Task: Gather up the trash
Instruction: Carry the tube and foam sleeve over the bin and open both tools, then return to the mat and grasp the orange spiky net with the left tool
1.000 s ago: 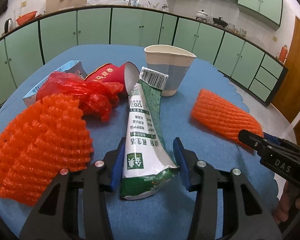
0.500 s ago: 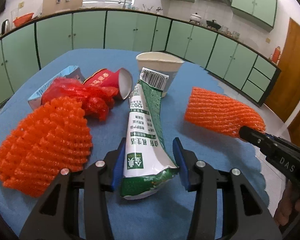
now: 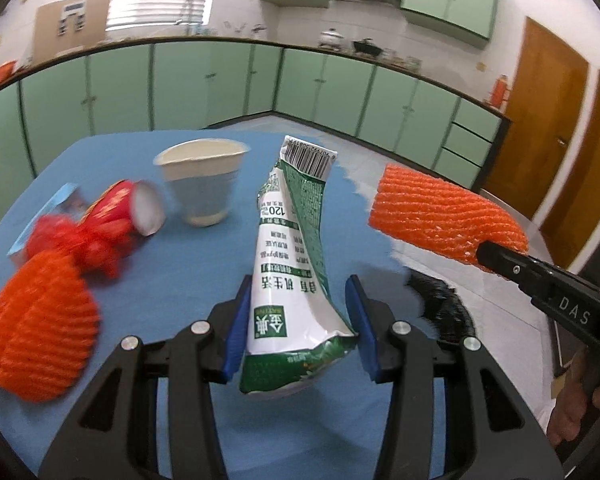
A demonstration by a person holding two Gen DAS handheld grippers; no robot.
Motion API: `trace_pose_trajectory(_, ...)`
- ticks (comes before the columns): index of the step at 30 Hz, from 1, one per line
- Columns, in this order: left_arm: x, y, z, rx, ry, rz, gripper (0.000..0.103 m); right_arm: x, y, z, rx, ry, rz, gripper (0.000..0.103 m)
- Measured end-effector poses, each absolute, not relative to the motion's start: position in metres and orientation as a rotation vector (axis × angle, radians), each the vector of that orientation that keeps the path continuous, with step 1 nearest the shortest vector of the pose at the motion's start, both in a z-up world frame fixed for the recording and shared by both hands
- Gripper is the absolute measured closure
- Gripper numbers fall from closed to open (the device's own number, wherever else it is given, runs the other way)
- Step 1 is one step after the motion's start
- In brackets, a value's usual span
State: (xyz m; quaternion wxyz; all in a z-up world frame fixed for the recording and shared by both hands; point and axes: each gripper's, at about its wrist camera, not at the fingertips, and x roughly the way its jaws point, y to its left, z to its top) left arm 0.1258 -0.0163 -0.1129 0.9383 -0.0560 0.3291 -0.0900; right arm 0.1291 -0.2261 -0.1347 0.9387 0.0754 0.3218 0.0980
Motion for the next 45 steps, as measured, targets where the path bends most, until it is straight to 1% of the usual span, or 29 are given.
trace_pose_trajectory(6,0.14,-0.067,-0.113,-0.092,0.674,-0.284,0.059,0.118,-0.275,-0.13,0.183,0.639,0.077,0.092)
trace_pose_trajectory(13,0.158,-0.129,-0.123,-0.066,0.699,-0.397,0.059,0.109,-0.329,-0.138,0.217,0.652,-0.062,0.092)
trace_pose_trajectory(20,0.175,-0.178,-0.142,-0.032,0.715,-0.458,0.059,0.111,-0.369,-0.163,0.238,0.701,-0.145,0.092)
trace_pose_trajectory(26,0.197,-0.199,-0.159,-0.006,0.751,-0.479,0.058,0.124,-0.39,-0.186,0.267,0.742,-0.166,0.091)
trace_pose_trajectory(28,0.201,-0.204,-0.161,-0.001,0.759,-0.484,0.058,0.129,-0.394,-0.192,0.273,0.756,-0.173,0.09)
trace_pose_trajectory(29,0.204,-0.206,-0.163,0.002,0.761,-0.486,0.057,0.132,-0.394,-0.195,0.276,0.763,-0.176,0.088)
trace_pose_trajectory(31,0.208,-0.21,-0.164,0.002,0.765,-0.492,0.056,0.137,-0.395,-0.198,0.284,0.767,-0.183,0.079)
trace_pose_trajectory(32,0.208,-0.211,-0.164,0.001,0.765,-0.494,0.051,0.14,-0.397,-0.199,0.286,0.768,-0.185,0.068)
trace_pose_trajectory(33,0.209,-0.211,-0.164,-0.002,0.763,-0.496,0.046,0.141,-0.397,-0.2,0.287,0.769,-0.189,0.064)
trace_pose_trajectory(40,0.216,-0.206,-0.158,-0.025,0.744,-0.489,0.045,0.141,-0.397,-0.195,0.277,0.745,-0.227,0.063)
trace_pose_trajectory(43,0.212,-0.195,-0.15,-0.039,0.721,-0.482,0.042,0.135,-0.396,-0.187,0.272,0.722,-0.232,0.055)
trace_pose_trajectory(44,0.21,-0.19,-0.145,-0.044,0.71,-0.479,0.04,0.133,-0.395,-0.184,0.273,0.713,-0.232,0.051)
trace_pose_trajectory(45,0.208,-0.185,-0.142,-0.048,0.701,-0.476,0.038,0.131,-0.394,-0.18,0.273,0.701,-0.231,0.044)
